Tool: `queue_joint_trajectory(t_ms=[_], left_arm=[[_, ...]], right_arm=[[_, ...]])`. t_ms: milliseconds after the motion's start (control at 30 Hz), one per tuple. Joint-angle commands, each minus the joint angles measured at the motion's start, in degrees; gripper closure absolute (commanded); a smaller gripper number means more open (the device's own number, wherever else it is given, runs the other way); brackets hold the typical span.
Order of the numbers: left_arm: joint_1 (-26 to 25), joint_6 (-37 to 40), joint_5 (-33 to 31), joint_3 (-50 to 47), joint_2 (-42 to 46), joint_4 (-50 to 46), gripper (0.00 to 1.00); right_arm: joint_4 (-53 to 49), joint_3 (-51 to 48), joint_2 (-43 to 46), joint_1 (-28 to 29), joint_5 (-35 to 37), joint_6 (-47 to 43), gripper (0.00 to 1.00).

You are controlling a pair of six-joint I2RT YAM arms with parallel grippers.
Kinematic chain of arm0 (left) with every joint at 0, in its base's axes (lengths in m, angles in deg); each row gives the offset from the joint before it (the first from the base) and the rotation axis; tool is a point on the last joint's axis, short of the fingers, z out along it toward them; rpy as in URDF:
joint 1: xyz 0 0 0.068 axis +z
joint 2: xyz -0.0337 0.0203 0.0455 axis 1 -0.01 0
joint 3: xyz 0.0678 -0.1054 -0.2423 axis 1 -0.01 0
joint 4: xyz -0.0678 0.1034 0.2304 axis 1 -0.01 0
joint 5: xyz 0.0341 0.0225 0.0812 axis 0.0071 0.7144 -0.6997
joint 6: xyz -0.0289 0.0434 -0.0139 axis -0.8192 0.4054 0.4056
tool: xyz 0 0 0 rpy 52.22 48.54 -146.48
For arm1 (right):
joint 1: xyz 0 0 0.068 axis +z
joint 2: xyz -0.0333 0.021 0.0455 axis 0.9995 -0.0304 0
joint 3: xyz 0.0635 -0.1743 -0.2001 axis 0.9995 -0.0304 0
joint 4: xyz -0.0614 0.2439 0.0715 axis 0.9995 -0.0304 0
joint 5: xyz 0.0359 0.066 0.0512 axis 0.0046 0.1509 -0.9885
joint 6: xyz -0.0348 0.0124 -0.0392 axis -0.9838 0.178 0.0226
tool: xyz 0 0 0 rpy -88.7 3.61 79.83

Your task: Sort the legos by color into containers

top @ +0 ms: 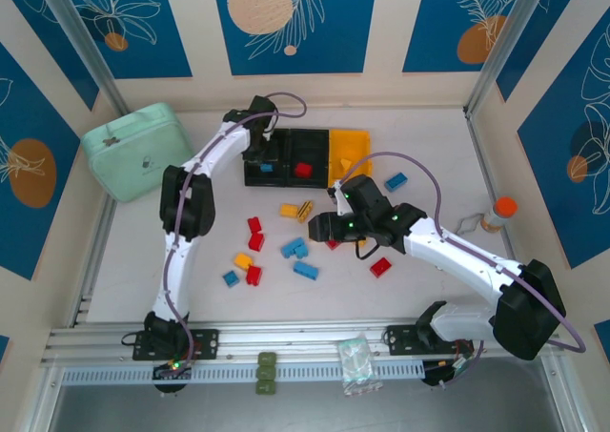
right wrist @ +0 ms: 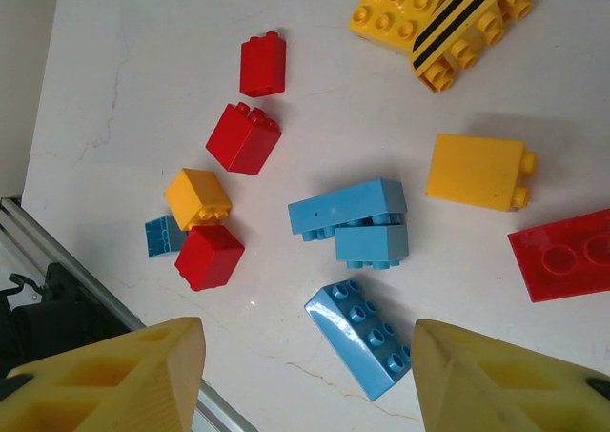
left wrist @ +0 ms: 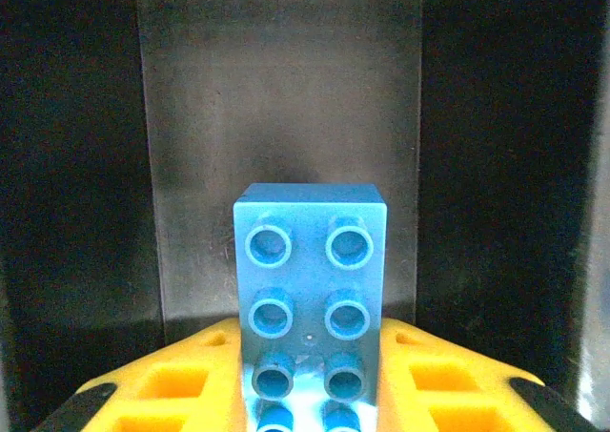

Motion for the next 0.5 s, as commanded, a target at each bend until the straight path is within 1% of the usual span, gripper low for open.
queue_joint_trajectory(t_ms=[0,133,300,467], left_arm=[[0.4,1.3,-1.4,2.4,-1.3,-1.9,0.67],[0.3,1.3,-1.3,3.8,-1.8,-2.4,0.56],[0.2,1.3,-1.1,4.0,0.0,-2.5,0.48],[-0.2,1.2,0.5,2.0,4.4,-2.9,0.47]], right_arm=[[-0.7,-0.3,0.5,-0.3,0.0,0.5,0.40],[-1.0,-0.4,0.8,-0.4,0.2,0.5,0.40],[-1.5,-0.4,1.3,-0.8,0.7,0.5,0.40],[-2.9,-0.5,2.3,-2.6,1.3,0.8,0.40]])
